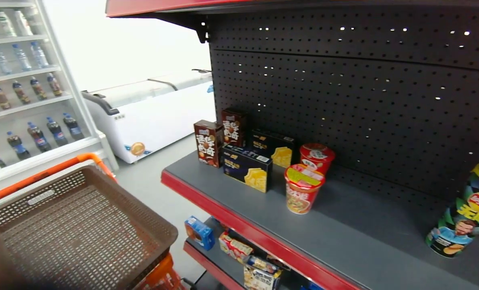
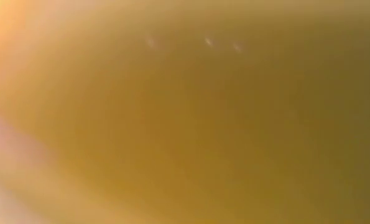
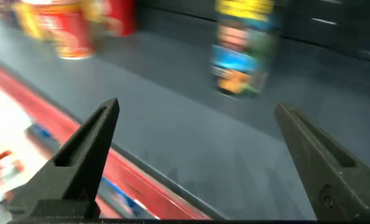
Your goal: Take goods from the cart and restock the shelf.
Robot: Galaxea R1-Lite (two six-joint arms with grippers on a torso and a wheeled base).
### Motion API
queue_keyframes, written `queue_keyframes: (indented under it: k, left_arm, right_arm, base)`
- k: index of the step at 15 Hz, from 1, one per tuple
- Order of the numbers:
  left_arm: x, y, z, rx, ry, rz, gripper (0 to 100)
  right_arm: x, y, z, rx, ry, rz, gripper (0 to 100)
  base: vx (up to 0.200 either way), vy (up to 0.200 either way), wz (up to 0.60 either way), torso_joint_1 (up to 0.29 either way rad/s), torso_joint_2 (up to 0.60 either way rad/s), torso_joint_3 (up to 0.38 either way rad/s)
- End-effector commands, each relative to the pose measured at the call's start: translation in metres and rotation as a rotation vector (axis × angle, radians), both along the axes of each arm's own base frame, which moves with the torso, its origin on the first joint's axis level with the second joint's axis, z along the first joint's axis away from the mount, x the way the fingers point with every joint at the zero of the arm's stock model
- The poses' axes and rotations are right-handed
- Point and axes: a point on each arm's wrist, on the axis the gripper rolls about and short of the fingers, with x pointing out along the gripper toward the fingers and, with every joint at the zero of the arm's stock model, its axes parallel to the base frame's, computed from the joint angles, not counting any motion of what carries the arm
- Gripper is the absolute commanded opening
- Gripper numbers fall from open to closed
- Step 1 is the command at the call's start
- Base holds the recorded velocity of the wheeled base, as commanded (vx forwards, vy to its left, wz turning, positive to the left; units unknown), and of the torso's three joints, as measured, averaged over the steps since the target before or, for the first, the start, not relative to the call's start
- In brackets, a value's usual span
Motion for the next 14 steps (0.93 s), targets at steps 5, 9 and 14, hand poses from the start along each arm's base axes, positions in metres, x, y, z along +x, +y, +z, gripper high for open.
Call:
queue_keyframes:
  k: [5, 9, 14]
  left_arm:
    - [-0.0009, 0.0002, -0.0007, -0.021, -0.002, 0.000, 0]
    - [-0.0014, 0.0004, 0.0001, -0.022, -0.006, 0.001, 0]
    - [-0.0030, 0.0007, 0.0053, -0.026, -0.023, 0.004, 0]
  right_arm:
    - [0.0000, 0.0000, -0.0001, 0.000, 0.000, 0.000, 100]
    - [0.0000, 0.0000, -0.0002, 0.000, 0.002, -0.001, 100]
    - [0.0000, 0.0000, -0.0001, -0.002, 0.000, -0.001, 100]
  base:
    - [0.000, 0.000, -0.60, 0.003, 0.01, 0.004]
    - [0.000, 0.000, -0.60, 0.001, 0.00, 0.004]
    - [0.000, 0.000, -0.24, 0.002, 0.00, 0.001]
